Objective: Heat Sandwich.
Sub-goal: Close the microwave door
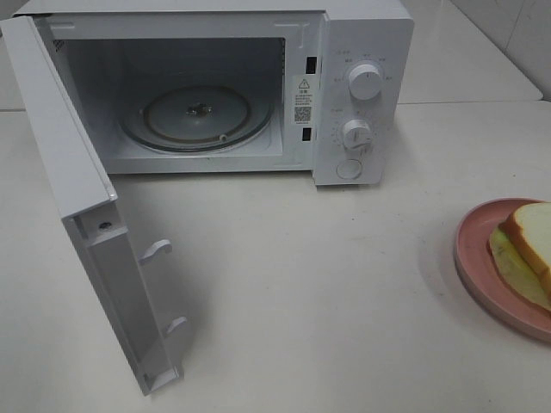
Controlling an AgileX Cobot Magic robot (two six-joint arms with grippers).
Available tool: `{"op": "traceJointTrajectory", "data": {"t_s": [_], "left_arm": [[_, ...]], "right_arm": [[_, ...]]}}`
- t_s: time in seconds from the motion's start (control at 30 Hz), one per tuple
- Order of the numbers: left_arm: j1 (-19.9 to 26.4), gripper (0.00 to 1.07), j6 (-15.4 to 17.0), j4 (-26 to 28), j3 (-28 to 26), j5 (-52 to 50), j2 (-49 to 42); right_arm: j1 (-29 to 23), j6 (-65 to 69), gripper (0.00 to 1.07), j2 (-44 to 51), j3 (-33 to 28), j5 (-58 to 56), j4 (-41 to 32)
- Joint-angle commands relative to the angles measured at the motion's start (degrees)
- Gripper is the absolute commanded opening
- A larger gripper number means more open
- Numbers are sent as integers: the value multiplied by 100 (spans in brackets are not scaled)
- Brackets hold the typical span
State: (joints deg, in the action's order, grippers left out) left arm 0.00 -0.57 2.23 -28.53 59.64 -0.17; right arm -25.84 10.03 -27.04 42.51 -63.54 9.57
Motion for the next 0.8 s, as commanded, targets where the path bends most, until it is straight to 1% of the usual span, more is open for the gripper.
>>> {"op": "traceJointTrajectory", "data": {"t_s": [0.03, 0.1, 0.17, 0.23, 0.27, 0.33, 0.4, 0.43, 0.47, 0.57, 0.67, 0.73, 0.8], "left_arm": [[0, 97, -17, 29, 17, -29, -120], [0, 97, -17, 29, 17, -29, -120], [0, 97, -17, 29, 17, -29, -120], [0, 97, -17, 29, 17, -29, -120], [0, 97, -17, 29, 17, -29, -120], [0, 97, -17, 29, 17, -29, -120], [0, 97, -17, 29, 17, -29, -120], [0, 97, -17, 29, 17, -29, -120], [0, 97, -17, 29, 17, -29, -120], [0, 97, -17, 29, 17, -29, -120], [0, 97, -17, 29, 17, -29, -120], [0, 97, -17, 29, 17, -29, -120], [0, 97, -17, 29, 17, -29, -120]], "right_arm": [[527, -120, 76, 281, -23, -46, -46], [900, -195, 76, 498, -23, -74, -132], [980, -195, 76, 584, -23, -103, -172], [1163, -212, 76, 762, -23, -160, -229], [1387, -286, 76, 963, -29, -189, -246], [1490, -315, 76, 1083, -57, -183, -246], [1650, -315, 76, 1341, -172, -160, -246], [1799, -315, 76, 1564, -344, -160, -258], [1799, -315, 76, 1564, -344, -160, -258], [2040, -315, 76, 2000, -699, -155, -258], [2137, -315, 76, 2177, -848, -92, -258], [2263, -315, 76, 2429, -1106, 17, -258], [2286, -315, 76, 2492, -1169, 40, -258]]}}
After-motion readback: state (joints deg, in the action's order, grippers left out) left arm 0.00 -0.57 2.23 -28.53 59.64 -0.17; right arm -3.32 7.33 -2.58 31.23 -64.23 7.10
